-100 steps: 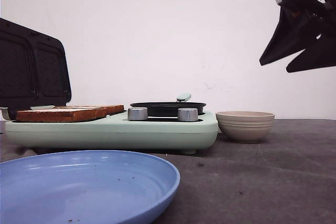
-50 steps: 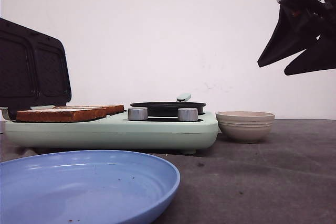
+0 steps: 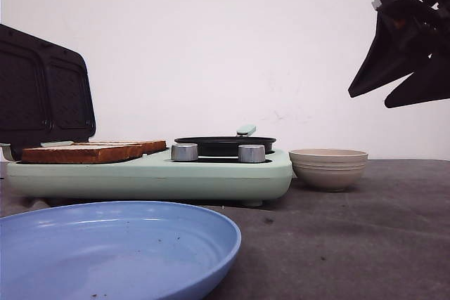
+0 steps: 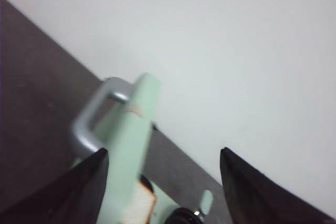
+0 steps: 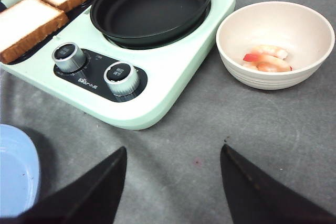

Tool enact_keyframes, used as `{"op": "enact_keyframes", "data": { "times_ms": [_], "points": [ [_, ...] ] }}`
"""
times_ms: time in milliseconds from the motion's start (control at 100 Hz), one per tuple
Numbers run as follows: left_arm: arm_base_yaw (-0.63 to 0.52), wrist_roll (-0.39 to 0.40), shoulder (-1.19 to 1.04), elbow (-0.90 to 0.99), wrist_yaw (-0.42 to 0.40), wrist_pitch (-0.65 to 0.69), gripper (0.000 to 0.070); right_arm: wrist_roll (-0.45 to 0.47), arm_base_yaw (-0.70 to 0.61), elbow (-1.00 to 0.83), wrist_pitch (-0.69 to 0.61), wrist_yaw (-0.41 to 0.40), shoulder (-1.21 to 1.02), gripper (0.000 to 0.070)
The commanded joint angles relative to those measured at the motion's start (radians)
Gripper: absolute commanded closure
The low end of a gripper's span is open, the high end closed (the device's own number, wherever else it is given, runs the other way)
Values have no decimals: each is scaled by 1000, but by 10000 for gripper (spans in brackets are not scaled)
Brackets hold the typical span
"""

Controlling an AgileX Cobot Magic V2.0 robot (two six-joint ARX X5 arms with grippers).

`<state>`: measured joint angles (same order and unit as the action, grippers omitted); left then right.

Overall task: Make breakfast with bread and shrimp
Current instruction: 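Raise the right gripper away from the sandwich maker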

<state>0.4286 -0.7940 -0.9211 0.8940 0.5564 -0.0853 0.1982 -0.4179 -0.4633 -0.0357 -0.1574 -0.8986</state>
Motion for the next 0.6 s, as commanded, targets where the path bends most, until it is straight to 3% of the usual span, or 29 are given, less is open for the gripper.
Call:
{"op": "enact_keyframes", "data": {
  "times_ms": [0, 330, 590],
  "points": [
    [18, -8, -52, 27, 19, 3, 345, -4, -5, -8, 8, 0, -8, 353],
    [39, -63, -281, 48, 152, 92, 345, -4, -5, -8, 13, 0, -8, 353],
    [24, -117, -399, 48, 180, 229, 345, -4, -5, -8, 13, 0, -8, 353]
  ]
}}
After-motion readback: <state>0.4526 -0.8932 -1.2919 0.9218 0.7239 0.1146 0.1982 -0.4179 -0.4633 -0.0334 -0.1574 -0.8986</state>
